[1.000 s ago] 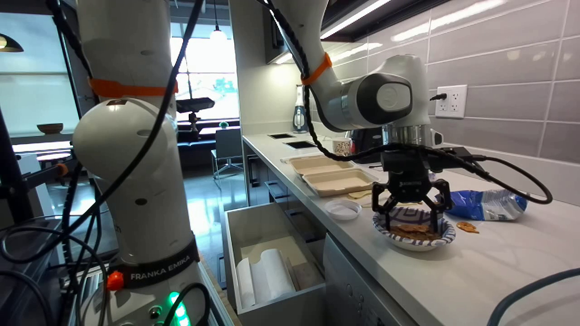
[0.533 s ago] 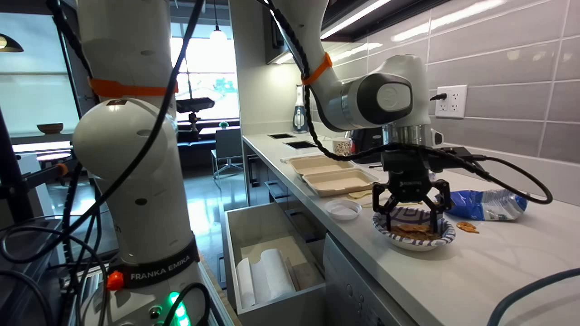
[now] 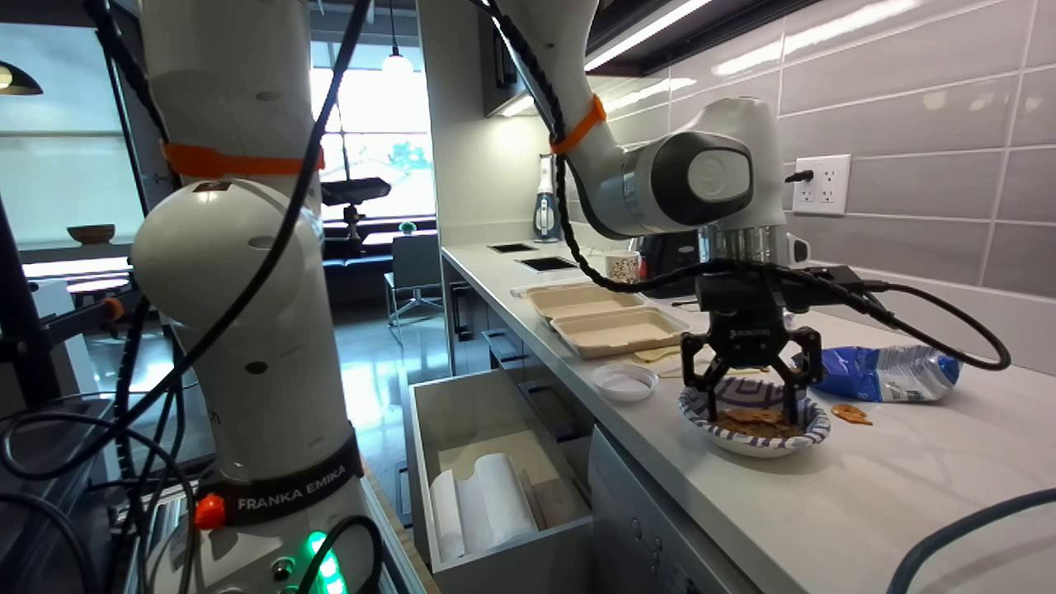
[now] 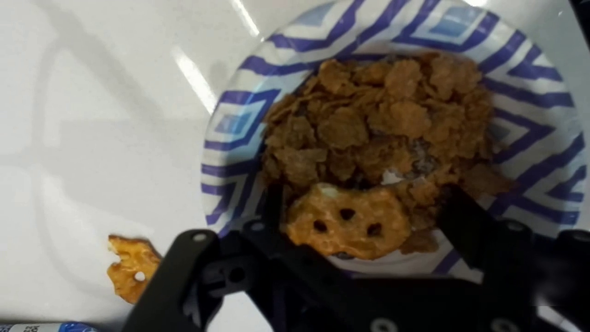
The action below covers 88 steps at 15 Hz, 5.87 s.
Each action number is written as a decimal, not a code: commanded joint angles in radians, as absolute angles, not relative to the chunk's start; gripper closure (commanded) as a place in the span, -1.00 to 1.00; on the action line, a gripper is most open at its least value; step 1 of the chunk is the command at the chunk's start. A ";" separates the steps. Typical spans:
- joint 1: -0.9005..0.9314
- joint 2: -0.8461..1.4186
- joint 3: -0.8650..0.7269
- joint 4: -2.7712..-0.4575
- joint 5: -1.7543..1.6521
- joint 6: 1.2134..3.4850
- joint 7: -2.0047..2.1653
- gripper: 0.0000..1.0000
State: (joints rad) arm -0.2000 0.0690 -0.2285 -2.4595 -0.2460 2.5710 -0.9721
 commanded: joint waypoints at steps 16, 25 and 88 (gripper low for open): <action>-0.212 0.074 -0.213 -2.453 -0.213 2.573 -0.998 -0.51; -0.212 0.066 -0.209 -2.455 -0.199 2.575 -1.000 -0.45; -0.228 0.095 -0.207 -2.424 -0.166 2.575 -1.010 -0.36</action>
